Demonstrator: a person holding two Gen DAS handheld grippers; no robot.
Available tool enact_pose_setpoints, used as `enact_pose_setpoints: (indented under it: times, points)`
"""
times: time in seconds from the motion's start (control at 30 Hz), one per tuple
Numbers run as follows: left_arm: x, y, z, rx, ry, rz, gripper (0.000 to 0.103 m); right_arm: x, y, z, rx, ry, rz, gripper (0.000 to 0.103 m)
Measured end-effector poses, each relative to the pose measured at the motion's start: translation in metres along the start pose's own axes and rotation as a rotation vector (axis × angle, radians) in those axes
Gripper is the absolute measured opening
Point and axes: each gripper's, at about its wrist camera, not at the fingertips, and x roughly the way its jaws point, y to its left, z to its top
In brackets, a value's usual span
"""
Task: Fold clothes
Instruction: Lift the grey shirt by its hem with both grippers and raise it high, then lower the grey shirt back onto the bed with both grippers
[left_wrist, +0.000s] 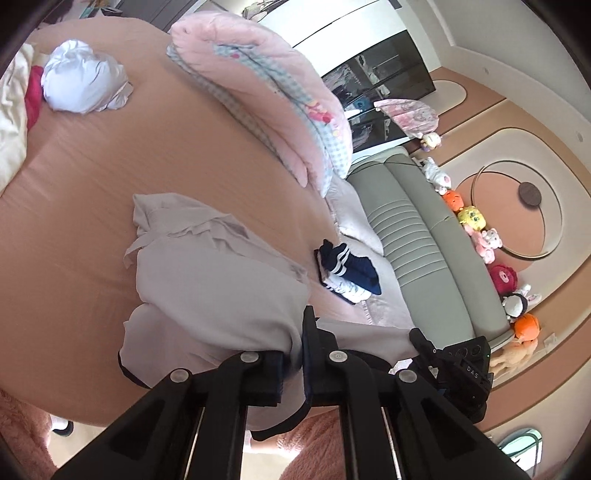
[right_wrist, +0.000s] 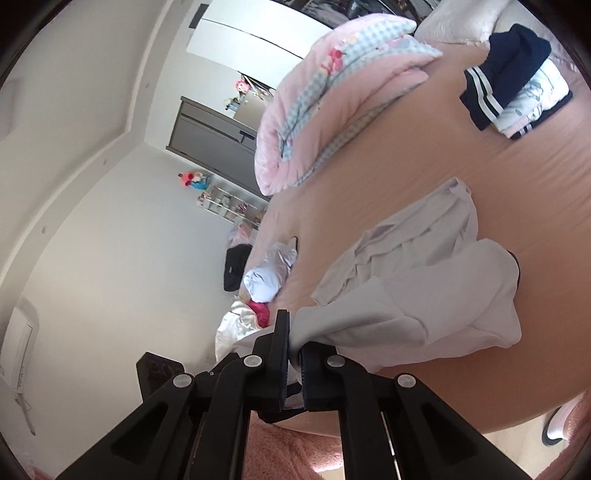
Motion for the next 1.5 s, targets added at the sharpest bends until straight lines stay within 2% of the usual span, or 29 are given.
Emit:
enact_pose_setpoints:
  times: [0.1,0.3,0.37,0.43,0.53,0.6,0.63,0.7,0.77,0.83,0.9,1.0,1.07,1.17,1.2,1.27,1.3,1.4,1.43,1.5]
  points:
    - [-0.019,-0.025,0.010,0.043,-0.041,-0.066,0.006,-0.019,0.020,0.012,-0.018,-0.052,0.058,0.004]
    - [-0.056,-0.087,0.036,0.173,-0.128,-0.168,0.006,-0.065,0.088,0.035,-0.158,-0.168,0.164,0.004]
    - [-0.050,-0.089,0.043,0.183,-0.118,-0.136,0.006,-0.068,0.101,0.040,-0.195,-0.178,0.124,0.004]
    - [-0.032,-0.075,0.049,0.166,-0.087,-0.080,0.006,-0.059,0.099,0.042,-0.221,-0.162,0.038,0.004]
    - [0.013,-0.035,0.057,0.086,0.003,-0.020,0.006,-0.020,0.061,0.042,-0.184,-0.067,-0.110,0.004]
    - [0.046,-0.014,0.068,0.066,0.043,0.057,0.006,0.012,0.030,0.044,-0.156,0.000,-0.214,0.004]
    - [0.061,-0.007,0.078,0.057,0.061,0.078,0.006,0.026,0.018,0.051,-0.144,0.018,-0.246,0.004]
    - [0.078,-0.015,0.107,0.046,0.077,0.075,0.006,0.050,0.000,0.069,-0.110,0.036,-0.272,0.004]
    - [0.069,-0.063,0.140,0.174,0.013,0.066,0.006,0.055,0.016,0.097,-0.118,-0.003,-0.241,0.004]
    - [0.039,-0.121,0.165,0.318,-0.095,0.005,0.006,0.044,0.028,0.098,-0.139,-0.033,-0.225,0.004]
    - [0.005,-0.168,0.178,0.423,-0.196,-0.042,0.006,0.032,0.035,0.093,-0.153,-0.055,-0.216,0.004]
    - [-0.034,-0.200,0.178,0.497,-0.291,-0.019,0.006,0.015,0.046,0.086,-0.175,-0.088,-0.202,0.004]
    - [-0.049,-0.189,0.170,0.488,-0.307,-0.023,0.006,0.003,0.054,0.081,-0.189,-0.110,-0.192,0.004]
    - [-0.039,-0.140,0.147,0.395,-0.238,0.027,0.006,-0.015,0.065,0.074,-0.211,-0.143,-0.178,0.004]
    - [-0.024,-0.119,0.138,0.365,-0.190,0.050,0.006,-0.021,0.069,0.072,-0.218,-0.154,-0.173,0.004]
    - [0.014,-0.062,0.113,0.252,-0.047,0.099,0.006,-0.033,0.076,0.067,-0.232,-0.175,-0.164,0.004]
    - [0.036,-0.030,0.099,0.190,0.031,0.122,0.006,-0.026,0.060,0.056,-0.202,-0.148,-0.190,0.004]
    - [0.099,0.054,0.052,0.045,0.223,0.251,0.006,0.017,-0.023,0.009,-0.085,-0.002,-0.349,0.004]
    - [0.114,0.076,0.036,-0.003,0.275,0.291,0.006,0.031,-0.045,-0.002,-0.058,0.040,-0.392,0.004]
    - [0.133,0.104,0.012,-0.072,0.346,0.321,0.006,0.055,-0.086,-0.024,-0.001,0.123,-0.458,0.004]
